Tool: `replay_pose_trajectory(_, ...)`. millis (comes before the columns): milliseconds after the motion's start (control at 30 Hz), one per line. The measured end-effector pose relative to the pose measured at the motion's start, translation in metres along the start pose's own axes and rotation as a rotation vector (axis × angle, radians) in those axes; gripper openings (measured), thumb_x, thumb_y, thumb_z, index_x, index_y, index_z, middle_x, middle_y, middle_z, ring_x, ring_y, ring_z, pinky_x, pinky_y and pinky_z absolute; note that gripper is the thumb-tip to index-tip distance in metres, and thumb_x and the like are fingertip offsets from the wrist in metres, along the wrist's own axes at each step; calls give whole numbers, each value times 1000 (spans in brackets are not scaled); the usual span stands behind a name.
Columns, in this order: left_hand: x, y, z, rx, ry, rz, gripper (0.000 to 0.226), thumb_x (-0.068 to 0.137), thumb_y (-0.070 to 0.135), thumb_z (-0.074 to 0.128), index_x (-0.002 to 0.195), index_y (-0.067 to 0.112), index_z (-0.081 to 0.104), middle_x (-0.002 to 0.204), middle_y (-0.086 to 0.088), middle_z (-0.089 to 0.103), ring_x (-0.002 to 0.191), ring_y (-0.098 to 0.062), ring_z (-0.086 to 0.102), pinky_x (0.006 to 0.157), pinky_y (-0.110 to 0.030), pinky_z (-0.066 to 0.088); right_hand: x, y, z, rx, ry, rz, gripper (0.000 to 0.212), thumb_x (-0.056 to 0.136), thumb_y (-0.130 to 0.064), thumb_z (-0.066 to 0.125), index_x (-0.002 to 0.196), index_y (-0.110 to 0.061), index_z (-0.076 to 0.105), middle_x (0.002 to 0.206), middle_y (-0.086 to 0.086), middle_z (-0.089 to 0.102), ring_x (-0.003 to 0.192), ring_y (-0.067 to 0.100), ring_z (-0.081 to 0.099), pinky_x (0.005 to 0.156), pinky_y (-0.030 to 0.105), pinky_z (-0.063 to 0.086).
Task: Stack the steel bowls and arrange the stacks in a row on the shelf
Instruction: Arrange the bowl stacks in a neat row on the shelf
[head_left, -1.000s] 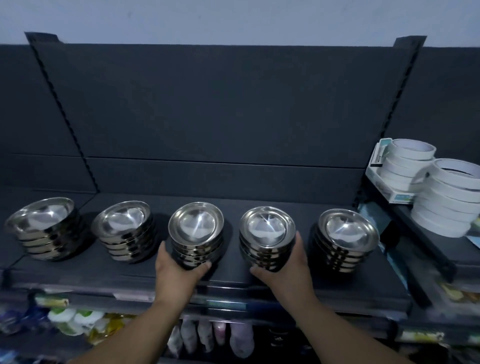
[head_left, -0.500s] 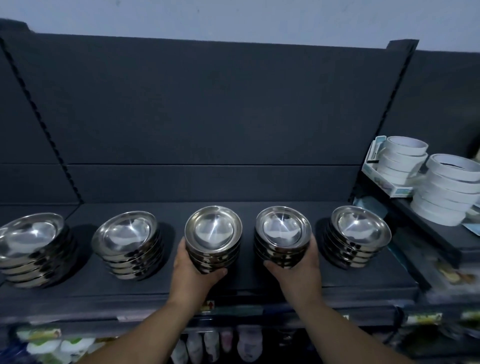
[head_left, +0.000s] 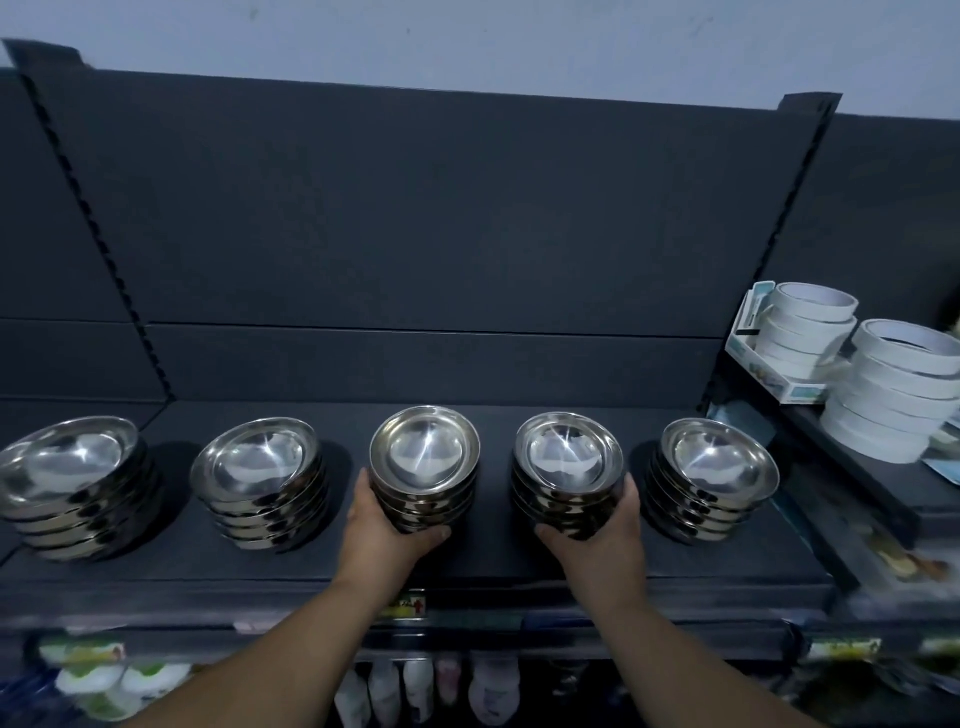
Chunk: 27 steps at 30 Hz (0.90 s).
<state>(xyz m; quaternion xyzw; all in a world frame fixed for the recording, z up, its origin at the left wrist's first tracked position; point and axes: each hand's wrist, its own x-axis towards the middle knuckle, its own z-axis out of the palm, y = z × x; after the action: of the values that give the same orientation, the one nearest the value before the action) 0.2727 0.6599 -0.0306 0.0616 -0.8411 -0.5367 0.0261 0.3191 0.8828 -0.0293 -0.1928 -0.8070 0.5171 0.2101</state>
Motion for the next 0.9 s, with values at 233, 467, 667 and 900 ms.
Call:
replay_pose_trajectory(233, -57, -2, -8, 75, 43, -53, 114, 64, 28, 87, 151, 9, 15, 154, -10, 25, 141, -24, 29, 113, -30, 28, -32, 3, -19, -40, -4, 12, 68, 69, -13, 85, 126, -5, 49, 120, 9, 53, 114, 27, 54, 91, 25, 38)
replay_pose_trajectory(467, -118, -19, -34, 195, 104, -71, 88, 80, 32, 75, 149, 17, 22, 153, -3, 27, 136, -21, 33, 105, -29, 35, -64, -12, -22, -120, -300, -67, 57, 75, -27, 81, 124, -14, 54, 125, 5, 56, 100, 12, 49, 86, 23, 39)
replay_pose_trajectory(667, -120, -22, -74, 216, 210, -99, 82, 81, 28, 73, 147, 14, 26, 152, -8, 29, 136, -25, 34, 107, -36, 37, -84, -33, -4, -134, -430, -67, 75, 74, -31, 82, 138, -15, 46, 137, 4, 50, 118, 19, 53, 90, 24, 42)
replay_pose_trajectory(900, -76, -36, -114, 118, 255, -114, 97, 76, 34, 78, 150, 14, 19, 154, -7, 28, 138, -26, 34, 110, -41, 37, -92, -56, 34, -92, -418, 10, 90, 74, -29, 83, 146, -11, 32, 145, 5, 45, 125, 17, 48, 99, 25, 41)
